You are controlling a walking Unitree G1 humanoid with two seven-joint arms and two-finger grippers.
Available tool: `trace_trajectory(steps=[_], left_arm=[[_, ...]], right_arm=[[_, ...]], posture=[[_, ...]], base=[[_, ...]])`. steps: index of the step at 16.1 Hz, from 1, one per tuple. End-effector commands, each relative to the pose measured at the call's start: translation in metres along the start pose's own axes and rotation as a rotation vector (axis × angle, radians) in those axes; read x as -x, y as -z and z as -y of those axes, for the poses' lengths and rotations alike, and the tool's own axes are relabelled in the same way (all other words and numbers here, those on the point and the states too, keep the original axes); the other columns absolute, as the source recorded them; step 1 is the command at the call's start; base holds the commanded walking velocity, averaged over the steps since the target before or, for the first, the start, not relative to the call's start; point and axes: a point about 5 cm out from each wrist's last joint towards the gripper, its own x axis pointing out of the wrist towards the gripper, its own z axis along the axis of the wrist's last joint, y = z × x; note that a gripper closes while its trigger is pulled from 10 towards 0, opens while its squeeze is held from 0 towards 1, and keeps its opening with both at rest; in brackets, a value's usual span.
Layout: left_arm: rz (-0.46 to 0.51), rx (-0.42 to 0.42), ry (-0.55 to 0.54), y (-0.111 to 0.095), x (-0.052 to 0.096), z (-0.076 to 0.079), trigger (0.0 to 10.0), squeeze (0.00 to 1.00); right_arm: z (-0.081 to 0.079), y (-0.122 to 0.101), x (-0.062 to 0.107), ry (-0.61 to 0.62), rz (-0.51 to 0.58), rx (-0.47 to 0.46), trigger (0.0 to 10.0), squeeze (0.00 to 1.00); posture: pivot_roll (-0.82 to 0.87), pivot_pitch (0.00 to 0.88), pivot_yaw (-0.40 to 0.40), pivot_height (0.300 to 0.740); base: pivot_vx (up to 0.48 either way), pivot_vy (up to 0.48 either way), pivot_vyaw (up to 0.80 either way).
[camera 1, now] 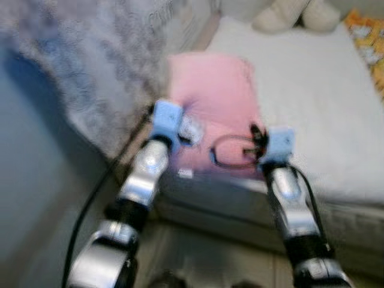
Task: Clean up the room
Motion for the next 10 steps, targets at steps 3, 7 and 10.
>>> trace_trajectory(steps=[3,7,10], left_arm=[[0.057,0.0,-0.011,-0.0086,-0.0006,-0.0124,10.0,0.0],[0.065,-0.027,-0.017,-0.0083,-0.0007,-0.0144,10.0,0.0],[0.053,-0.018,-0.02,-0.0049,0.0004,-0.0145,10.0,0.0]], right_arm=[[0.0087,-0.0034,0.0008,0.055,0.025,-0.01,10.0,0.0],[0.0091,-0.0013,0.0018,0.057,0.019,-0.01,10.0,0.0],[0.0098,-0.0004,0.0028,0.055,0.017,-0.003,10.0,0.0]], posture=[[-0.07,0.0,0.061,0.74],[-0.06,0.0,0.055,0.74],[-0.06,0.0,0.053,0.74]], base=[[0.24,0.0,0.0],[0.48,0.0,0.0],[0.48,0.0,0.0]])
